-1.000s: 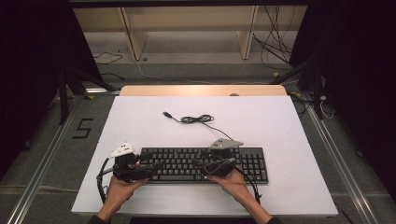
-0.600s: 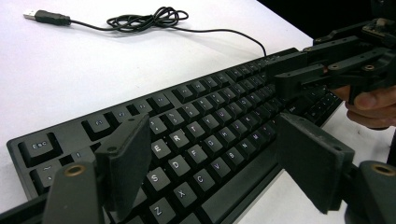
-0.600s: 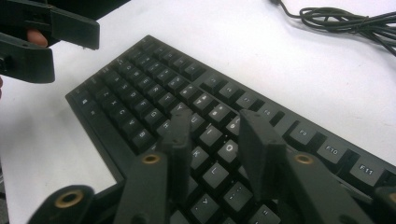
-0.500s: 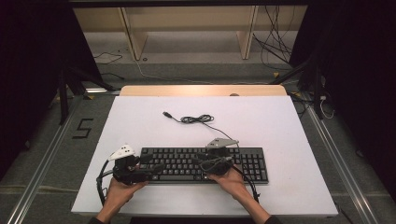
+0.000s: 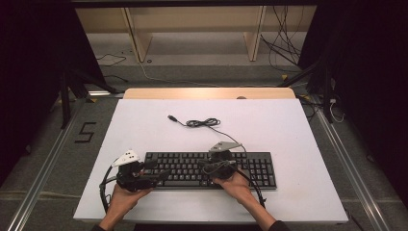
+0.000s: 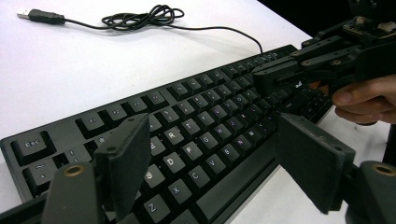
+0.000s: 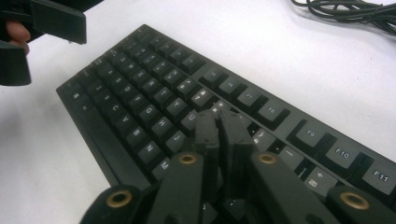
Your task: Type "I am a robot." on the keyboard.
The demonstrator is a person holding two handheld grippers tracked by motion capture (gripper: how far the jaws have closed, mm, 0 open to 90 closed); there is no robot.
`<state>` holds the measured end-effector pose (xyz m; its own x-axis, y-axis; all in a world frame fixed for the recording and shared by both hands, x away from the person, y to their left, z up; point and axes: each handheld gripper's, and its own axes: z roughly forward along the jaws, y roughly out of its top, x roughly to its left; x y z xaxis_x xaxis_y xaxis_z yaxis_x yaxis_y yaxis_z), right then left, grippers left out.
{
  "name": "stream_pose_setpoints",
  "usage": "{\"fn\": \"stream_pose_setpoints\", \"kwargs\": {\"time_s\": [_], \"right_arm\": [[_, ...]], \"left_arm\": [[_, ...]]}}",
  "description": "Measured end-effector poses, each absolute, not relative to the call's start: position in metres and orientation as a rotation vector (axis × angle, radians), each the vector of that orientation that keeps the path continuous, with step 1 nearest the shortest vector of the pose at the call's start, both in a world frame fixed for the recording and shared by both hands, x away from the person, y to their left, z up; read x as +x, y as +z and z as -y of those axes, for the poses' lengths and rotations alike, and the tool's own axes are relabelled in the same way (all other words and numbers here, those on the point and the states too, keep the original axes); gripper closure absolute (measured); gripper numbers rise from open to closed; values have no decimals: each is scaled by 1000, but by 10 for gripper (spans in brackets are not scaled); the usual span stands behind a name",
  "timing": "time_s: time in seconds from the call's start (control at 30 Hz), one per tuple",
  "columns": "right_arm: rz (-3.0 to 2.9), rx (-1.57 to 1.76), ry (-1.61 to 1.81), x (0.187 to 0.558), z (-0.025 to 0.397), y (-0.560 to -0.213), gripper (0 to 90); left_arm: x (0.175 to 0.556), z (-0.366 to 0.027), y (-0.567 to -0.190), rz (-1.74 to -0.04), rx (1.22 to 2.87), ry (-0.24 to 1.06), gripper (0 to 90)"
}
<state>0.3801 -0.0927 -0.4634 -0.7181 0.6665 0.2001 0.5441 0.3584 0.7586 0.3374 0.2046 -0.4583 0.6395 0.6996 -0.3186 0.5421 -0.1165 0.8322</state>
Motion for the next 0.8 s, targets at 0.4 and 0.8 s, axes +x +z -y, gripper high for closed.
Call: {"fn": "stream_pose_setpoints", "kwargs": {"time_s": [0.4, 0.8], "right_arm": [[-2487, 1126, 1251, 386, 89, -467, 900], [-2490, 1138, 1196, 391, 85, -472, 900]], "left_arm": [[334, -204, -458, -998, 1782, 185, 260], [334, -206, -458, -1003, 1786, 188, 258]]}}
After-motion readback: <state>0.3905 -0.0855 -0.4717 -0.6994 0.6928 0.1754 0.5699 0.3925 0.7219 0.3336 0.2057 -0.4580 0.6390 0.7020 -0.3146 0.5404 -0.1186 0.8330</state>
